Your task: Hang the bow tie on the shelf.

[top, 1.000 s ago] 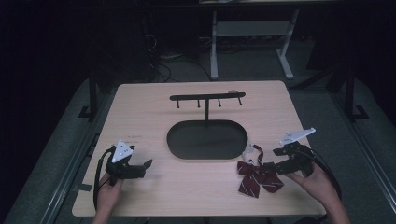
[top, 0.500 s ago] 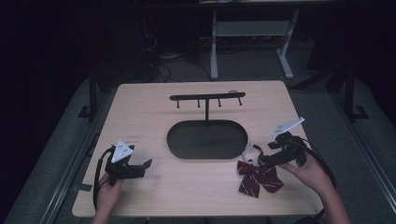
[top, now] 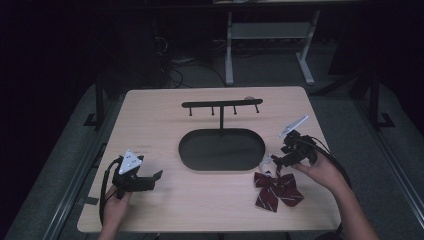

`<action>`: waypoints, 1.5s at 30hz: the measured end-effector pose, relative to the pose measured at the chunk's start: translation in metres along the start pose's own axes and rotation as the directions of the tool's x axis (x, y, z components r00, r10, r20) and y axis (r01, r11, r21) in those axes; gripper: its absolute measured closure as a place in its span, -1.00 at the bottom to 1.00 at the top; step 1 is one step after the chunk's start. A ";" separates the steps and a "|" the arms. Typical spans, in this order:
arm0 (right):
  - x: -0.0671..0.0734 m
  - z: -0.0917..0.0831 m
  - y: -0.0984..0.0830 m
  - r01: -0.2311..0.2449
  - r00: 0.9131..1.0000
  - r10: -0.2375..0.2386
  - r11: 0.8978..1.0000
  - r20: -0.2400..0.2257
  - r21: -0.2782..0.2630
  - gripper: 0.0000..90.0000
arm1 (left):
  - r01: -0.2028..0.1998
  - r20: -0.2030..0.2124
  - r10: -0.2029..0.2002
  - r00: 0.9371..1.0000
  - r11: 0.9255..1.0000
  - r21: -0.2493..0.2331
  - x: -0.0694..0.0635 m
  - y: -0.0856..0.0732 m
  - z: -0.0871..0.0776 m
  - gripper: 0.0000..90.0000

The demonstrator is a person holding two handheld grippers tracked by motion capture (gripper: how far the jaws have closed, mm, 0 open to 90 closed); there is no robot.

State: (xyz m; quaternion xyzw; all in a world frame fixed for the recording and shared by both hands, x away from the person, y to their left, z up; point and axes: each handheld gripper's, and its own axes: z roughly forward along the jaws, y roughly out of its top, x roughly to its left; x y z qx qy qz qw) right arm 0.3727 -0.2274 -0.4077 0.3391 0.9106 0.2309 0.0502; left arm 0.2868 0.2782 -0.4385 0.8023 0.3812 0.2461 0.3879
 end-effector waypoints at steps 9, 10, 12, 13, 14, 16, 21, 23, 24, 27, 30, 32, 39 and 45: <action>-0.009 0.021 0.008 -0.004 1.000 0.002 0.997 0.017 0.080 0.11 | 0.001 0.001 -0.001 1.000 1.000 0.000 0.000 0.000 0.000 -0.71; -0.009 0.022 0.009 0.001 1.000 -0.003 0.996 0.026 0.090 0.13 | 0.002 0.000 -0.002 1.000 1.000 -0.005 0.000 0.000 0.000 -0.71; -0.009 0.025 0.011 0.007 1.000 -0.010 0.995 0.029 0.102 0.21 | 0.002 0.001 -0.002 1.000 1.000 -0.004 0.000 0.000 0.000 -0.71; -0.009 0.025 0.011 0.007 1.000 -0.010 0.995 0.029 0.102 0.21 | 0.002 0.001 -0.002 1.000 1.000 -0.004 0.000 0.000 0.000 -0.71; -0.008 0.027 0.012 0.014 0.999 -0.019 0.993 0.039 0.114 0.26 | 0.002 0.001 -0.002 1.000 1.000 -0.004 0.000 0.000 0.000 -0.71; -0.008 0.030 0.012 0.023 0.998 -0.030 0.990 0.052 0.136 0.27 | 0.002 0.001 -0.002 1.000 1.000 -0.005 -0.001 0.000 0.000 -0.71; -0.007 0.036 0.013 0.035 0.997 -0.048 0.985 0.068 0.171 0.40 | -0.001 0.003 0.001 1.000 1.000 0.002 -0.001 0.000 0.000 -0.71; -0.008 0.038 0.013 0.043 0.996 -0.056 0.982 0.066 0.182 0.45 | 0.000 0.003 0.000 1.000 1.000 0.000 -0.001 0.000 0.000 -0.71; -0.007 0.039 0.014 0.043 0.996 -0.058 0.981 0.072 0.187 0.48 | -0.001 0.003 0.001 1.000 1.000 -0.002 -0.001 0.000 0.000 -0.71; -0.007 0.040 0.014 0.042 0.995 -0.059 0.979 0.081 0.197 0.52 | 0.000 0.002 0.000 1.000 1.000 0.002 -0.001 0.000 0.001 -0.71; -0.006 0.042 0.014 0.052 0.994 -0.071 0.977 0.086 0.207 0.60 | 0.001 0.001 -0.001 1.000 1.000 0.002 -0.001 0.000 0.001 -0.71; -0.006 0.042 0.014 0.054 0.994 -0.073 0.976 0.086 0.211 0.64 | -0.001 0.001 0.001 1.000 1.000 -0.001 -0.001 0.000 0.001 -0.71; -0.005 0.044 0.014 0.075 0.991 -0.098 0.971 0.092 0.228 0.81 | 0.000 -0.001 0.000 1.000 1.000 0.000 -0.001 0.000 0.000 -0.71; -0.003 0.039 0.011 0.075 0.993 -0.094 0.968 0.067 0.240 0.98 | -0.001 -0.001 0.001 1.000 1.000 0.001 -0.001 0.000 0.000 -0.71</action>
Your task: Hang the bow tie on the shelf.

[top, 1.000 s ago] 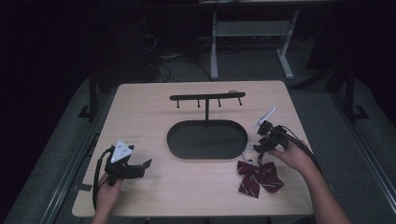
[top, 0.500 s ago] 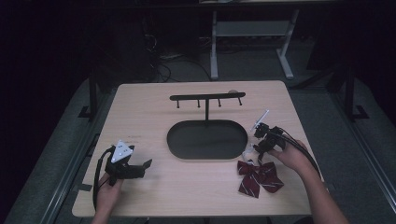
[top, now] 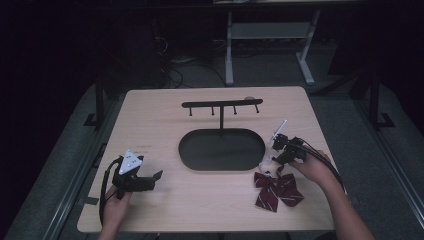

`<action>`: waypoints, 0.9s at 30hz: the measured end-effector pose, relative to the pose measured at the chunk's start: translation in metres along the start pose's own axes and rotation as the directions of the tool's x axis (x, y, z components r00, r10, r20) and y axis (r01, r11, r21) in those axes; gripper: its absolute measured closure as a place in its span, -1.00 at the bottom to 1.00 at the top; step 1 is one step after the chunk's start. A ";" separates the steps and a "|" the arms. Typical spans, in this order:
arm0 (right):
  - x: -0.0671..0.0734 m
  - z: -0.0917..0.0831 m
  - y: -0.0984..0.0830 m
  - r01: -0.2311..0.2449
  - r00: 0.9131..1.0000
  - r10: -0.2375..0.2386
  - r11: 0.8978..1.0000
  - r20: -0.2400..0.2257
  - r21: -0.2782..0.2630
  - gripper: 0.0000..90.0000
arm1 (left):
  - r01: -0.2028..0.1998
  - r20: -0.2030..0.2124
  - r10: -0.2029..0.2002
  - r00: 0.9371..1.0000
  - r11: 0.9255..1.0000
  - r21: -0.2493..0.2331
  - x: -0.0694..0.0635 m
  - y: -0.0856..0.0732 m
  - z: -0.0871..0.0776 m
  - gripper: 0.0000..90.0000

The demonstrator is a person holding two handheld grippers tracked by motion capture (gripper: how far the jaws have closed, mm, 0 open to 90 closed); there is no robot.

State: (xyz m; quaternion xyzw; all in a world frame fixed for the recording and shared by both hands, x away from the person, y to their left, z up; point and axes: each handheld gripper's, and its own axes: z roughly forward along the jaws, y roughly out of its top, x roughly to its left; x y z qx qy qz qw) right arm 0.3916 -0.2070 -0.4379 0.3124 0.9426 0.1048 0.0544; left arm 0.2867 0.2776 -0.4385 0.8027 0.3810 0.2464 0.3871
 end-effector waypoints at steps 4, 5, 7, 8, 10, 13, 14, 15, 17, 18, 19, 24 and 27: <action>-0.001 -0.006 -0.004 -0.007 1.000 0.006 1.000 -0.030 -0.025 0.98 | 0.006 -0.002 -0.006 1.000 1.000 -0.001 -0.001 0.000 0.000 -0.71; -0.001 -0.013 -0.006 -0.014 0.998 0.013 0.999 -0.058 -0.031 0.98 | 0.003 -0.004 -0.003 1.000 1.000 -0.004 -0.001 0.000 0.001 -0.71; 0.000 -0.019 -0.007 -0.013 0.997 0.010 0.999 -0.077 -0.041 0.98 | 0.004 -0.005 -0.004 1.000 1.000 -0.008 -0.001 0.000 0.002 -0.71; -0.001 -0.022 -0.008 -0.008 0.996 0.003 0.998 -0.092 -0.055 0.98 | 0.002 -0.004 -0.002 1.000 1.000 -0.009 -0.001 0.000 0.002 -0.71; -0.001 -0.026 -0.009 -0.012 0.994 0.004 0.997 -0.111 -0.078 0.98 | 0.001 -0.004 -0.002 1.000 1.000 -0.009 -0.001 0.000 0.002 -0.71; 0.000 -0.039 -0.013 -0.016 0.990 0.000 0.993 -0.143 -0.113 0.98 | 0.001 -0.006 -0.001 1.000 1.000 -0.009 -0.002 0.000 0.002 -0.71; 0.000 -0.041 -0.014 -0.011 0.988 -0.007 0.993 -0.151 -0.121 0.99 | 0.000 -0.007 0.000 1.000 1.000 -0.007 -0.001 0.000 0.001 -0.71; 0.001 -0.043 -0.015 -0.013 0.988 -0.007 0.992 -0.157 -0.125 0.99 | 0.001 -0.008 -0.001 1.000 1.000 -0.010 -0.001 0.000 0.001 -0.71; 0.002 -0.047 -0.016 -0.013 0.986 -0.011 0.990 -0.166 -0.142 0.99 | 0.002 -0.008 -0.002 1.000 1.000 -0.001 -0.001 0.000 0.000 -0.71; 0.001 -0.049 -0.017 -0.010 0.985 -0.017 0.988 -0.172 -0.154 0.99 | 0.002 -0.008 -0.002 1.000 1.000 -0.001 0.000 0.000 0.000 -0.71; 0.002 -0.051 -0.017 -0.017 0.984 -0.013 0.986 -0.178 -0.163 0.99 | 0.000 -0.009 0.000 1.000 1.000 0.003 0.000 0.000 0.000 -0.71; 0.004 -0.061 -0.018 -0.019 0.981 -0.021 0.979 -0.191 -0.205 0.99 | -0.001 -0.009 0.001 1.000 1.000 0.003 0.000 0.000 0.000 -0.71; 0.007 -0.070 -0.017 -0.014 0.982 -0.030 0.973 -0.187 -0.228 0.99 | 0.000 -0.009 0.000 1.000 1.000 0.003 0.000 0.000 0.000 -0.71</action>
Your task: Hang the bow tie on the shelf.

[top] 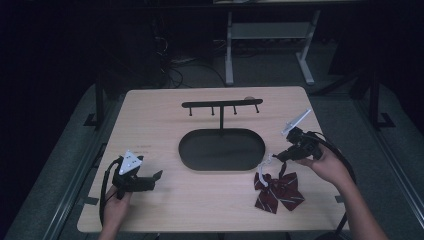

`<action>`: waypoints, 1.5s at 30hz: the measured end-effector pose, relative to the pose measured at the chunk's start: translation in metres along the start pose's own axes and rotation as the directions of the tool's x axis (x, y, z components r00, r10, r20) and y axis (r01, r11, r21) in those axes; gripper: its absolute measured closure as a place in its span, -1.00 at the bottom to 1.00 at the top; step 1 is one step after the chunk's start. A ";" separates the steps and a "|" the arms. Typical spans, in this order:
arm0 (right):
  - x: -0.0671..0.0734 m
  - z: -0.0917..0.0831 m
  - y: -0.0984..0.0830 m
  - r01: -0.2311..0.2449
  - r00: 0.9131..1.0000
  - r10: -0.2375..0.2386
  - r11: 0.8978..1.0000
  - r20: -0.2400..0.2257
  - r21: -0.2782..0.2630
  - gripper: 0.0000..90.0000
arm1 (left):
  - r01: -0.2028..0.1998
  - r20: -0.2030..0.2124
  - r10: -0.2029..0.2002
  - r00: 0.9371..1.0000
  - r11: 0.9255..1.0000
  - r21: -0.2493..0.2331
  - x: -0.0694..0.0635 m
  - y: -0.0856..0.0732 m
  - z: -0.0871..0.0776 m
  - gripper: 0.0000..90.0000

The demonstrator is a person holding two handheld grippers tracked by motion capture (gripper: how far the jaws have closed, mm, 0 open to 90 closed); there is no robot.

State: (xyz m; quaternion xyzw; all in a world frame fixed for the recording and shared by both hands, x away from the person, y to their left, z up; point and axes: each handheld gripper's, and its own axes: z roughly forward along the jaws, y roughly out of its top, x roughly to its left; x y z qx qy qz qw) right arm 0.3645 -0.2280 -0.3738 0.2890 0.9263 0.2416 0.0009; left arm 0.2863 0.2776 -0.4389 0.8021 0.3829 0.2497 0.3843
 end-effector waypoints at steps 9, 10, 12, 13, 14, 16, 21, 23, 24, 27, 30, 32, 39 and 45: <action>0.009 -0.017 0.009 0.012 1.000 -0.012 0.999 0.012 -0.045 0.99 | 0.001 -0.001 -0.001 1.000 1.000 -0.003 0.000 0.000 0.001 -0.71; 0.010 -0.019 0.010 0.016 1.000 -0.015 0.999 0.013 -0.046 0.99 | 0.001 -0.001 -0.001 1.000 1.000 -0.003 0.000 0.000 0.001 -0.71; 0.012 -0.023 0.012 0.019 1.000 -0.018 0.998 0.015 -0.053 0.99 | 0.002 -0.001 -0.002 1.000 1.000 -0.006 -0.001 0.000 0.001 -0.71; 0.012 -0.025 0.013 0.022 1.000 -0.021 0.998 0.019 -0.058 0.98 | 0.001 -0.001 -0.001 1.000 1.000 -0.006 -0.001 0.000 0.001 -0.71; 0.013 -0.027 0.014 0.025 0.999 -0.024 0.998 0.022 -0.059 0.99 | 0.002 -0.001 -0.002 1.000 1.000 -0.006 -0.001 0.000 0.001 -0.71; 0.014 -0.030 0.017 0.032 0.999 -0.030 0.997 0.027 -0.067 0.99 | 0.002 0.000 -0.002 1.000 1.000 -0.006 -0.001 0.000 0.001 -0.71; 0.016 -0.038 0.022 0.054 0.998 -0.051 0.995 0.041 -0.082 0.98 | 0.002 -0.001 -0.002 1.000 1.000 -0.009 -0.001 0.000 0.002 -0.71; 0.017 -0.041 0.025 0.059 0.997 -0.056 0.994 0.046 -0.087 0.99 | 0.003 -0.001 -0.003 1.000 1.000 -0.010 -0.001 0.000 0.002 -0.71; 0.017 -0.043 0.026 0.063 0.997 -0.059 0.994 0.049 -0.087 0.99 | 0.002 0.000 -0.002 1.000 1.000 -0.013 -0.001 0.000 0.002 -0.71; 0.019 -0.045 0.029 0.063 0.997 -0.058 0.994 0.056 -0.089 0.99 | -0.004 0.000 0.004 1.000 1.000 -0.009 -0.001 0.000 0.002 -0.71; 0.019 -0.050 0.033 0.071 0.996 -0.065 0.993 0.064 -0.095 0.99 | -0.001 0.001 0.001 1.000 1.000 -0.001 0.000 0.000 0.001 -0.71; 0.019 -0.051 0.036 0.074 0.996 -0.067 0.993 0.066 -0.097 0.99 | 0.003 0.001 -0.003 1.000 1.000 -0.003 0.000 0.000 0.001 -0.71; 0.021 -0.058 0.045 0.084 0.994 -0.076 0.991 0.079 -0.103 0.99 | 0.000 0.001 0.000 1.000 1.000 -0.012 -0.001 0.000 0.002 -0.71; 0.021 -0.063 0.052 0.092 0.992 -0.083 0.990 0.091 -0.106 0.98 | 0.003 0.001 -0.003 1.000 1.000 -0.012 -0.001 0.000 0.001 -0.71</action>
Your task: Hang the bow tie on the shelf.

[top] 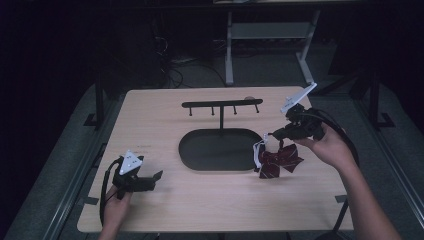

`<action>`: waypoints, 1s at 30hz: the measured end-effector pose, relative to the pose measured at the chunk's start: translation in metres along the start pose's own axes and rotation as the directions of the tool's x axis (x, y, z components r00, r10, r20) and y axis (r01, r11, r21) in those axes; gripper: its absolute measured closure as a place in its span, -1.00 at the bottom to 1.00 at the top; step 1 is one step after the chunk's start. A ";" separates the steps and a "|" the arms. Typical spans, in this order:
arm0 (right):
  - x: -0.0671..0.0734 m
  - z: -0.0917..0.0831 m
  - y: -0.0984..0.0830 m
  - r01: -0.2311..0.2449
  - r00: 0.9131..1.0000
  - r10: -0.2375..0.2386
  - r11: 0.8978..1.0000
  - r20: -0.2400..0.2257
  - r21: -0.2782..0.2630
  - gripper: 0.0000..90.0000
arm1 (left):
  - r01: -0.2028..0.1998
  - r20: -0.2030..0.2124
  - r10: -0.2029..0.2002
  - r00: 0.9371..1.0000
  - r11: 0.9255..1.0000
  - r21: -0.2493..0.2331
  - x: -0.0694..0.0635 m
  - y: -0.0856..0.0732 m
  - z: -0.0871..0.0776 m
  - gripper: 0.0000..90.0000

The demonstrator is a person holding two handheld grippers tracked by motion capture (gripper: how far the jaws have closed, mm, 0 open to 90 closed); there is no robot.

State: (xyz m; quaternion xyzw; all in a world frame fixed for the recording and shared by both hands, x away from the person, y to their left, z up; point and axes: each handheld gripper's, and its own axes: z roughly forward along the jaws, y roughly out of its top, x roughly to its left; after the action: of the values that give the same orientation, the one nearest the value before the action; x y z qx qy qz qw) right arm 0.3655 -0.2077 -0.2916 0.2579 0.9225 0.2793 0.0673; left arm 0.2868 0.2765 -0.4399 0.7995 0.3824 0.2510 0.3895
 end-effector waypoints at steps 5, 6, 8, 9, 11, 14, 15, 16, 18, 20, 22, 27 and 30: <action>-0.001 -0.003 0.007 0.004 1.000 -0.004 1.000 0.008 0.000 0.98 | -0.004 0.001 0.004 1.000 1.000 0.003 0.000 0.000 0.000 -0.71; -0.002 -0.004 0.008 0.005 1.000 -0.005 1.000 0.009 -0.002 0.98 | -0.004 0.001 0.004 1.000 1.000 0.003 0.000 0.000 0.000 -0.71; -0.003 -0.005 0.011 0.006 1.000 -0.005 1.000 0.013 -0.003 0.99 | -0.004 0.000 0.004 1.000 1.000 0.004 0.000 0.000 -0.001 -0.71; -0.003 -0.006 0.013 0.009 1.000 -0.009 1.000 0.015 -0.004 0.98 | -0.002 0.000 0.002 1.000 1.000 0.003 0.000 0.000 -0.001 -0.71; -0.003 -0.008 0.015 0.008 1.000 -0.008 1.000 0.017 -0.005 0.98 | -0.002 0.001 0.002 1.000 1.000 0.005 0.000 0.000 -0.001 -0.71; -0.005 -0.008 0.018 0.008 1.000 -0.008 1.000 0.021 0.003 0.98 | -0.006 0.002 0.006 1.000 1.000 0.004 0.000 0.000 0.000 -0.71; -0.006 -0.008 0.020 0.003 1.000 -0.003 1.000 0.022 0.004 0.98 | -0.008 0.003 0.008 1.000 1.000 0.004 0.000 0.000 0.000 -0.71; -0.007 -0.009 0.021 0.010 1.000 -0.010 1.000 0.024 0.003 0.99 | -0.006 0.003 0.006 1.000 1.000 0.000 0.000 0.000 0.000 -0.71; -0.008 -0.009 0.023 0.009 1.000 -0.009 1.000 0.029 0.003 0.98 | -0.005 0.003 0.005 1.000 1.000 0.003 0.000 0.000 0.000 -0.71; -0.008 -0.011 0.026 0.003 1.000 -0.004 1.000 0.029 0.003 0.98 | -0.004 0.003 0.004 1.000 1.000 0.003 0.000 0.000 0.000 -0.71; -0.009 -0.012 0.029 0.007 0.999 -0.008 1.000 0.032 0.003 0.98 | -0.003 0.003 0.003 1.000 1.000 0.004 0.000 0.000 0.000 -0.71; -0.011 -0.012 0.037 0.010 0.999 -0.010 1.000 0.039 0.004 0.98 | -0.007 0.004 0.007 1.000 1.000 0.003 0.000 0.000 0.000 -0.71; -0.012 -0.013 0.040 0.004 0.999 -0.004 1.000 0.043 0.004 0.99 | -0.008 0.004 0.008 1.000 1.000 0.003 0.000 0.000 -0.001 -0.71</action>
State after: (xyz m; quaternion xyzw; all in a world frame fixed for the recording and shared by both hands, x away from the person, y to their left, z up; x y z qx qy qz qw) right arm 0.3902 -0.1914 -0.2592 0.2619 0.9220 0.2718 0.0870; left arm 0.2865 0.2766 -0.4392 0.8022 0.3787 0.2503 0.3879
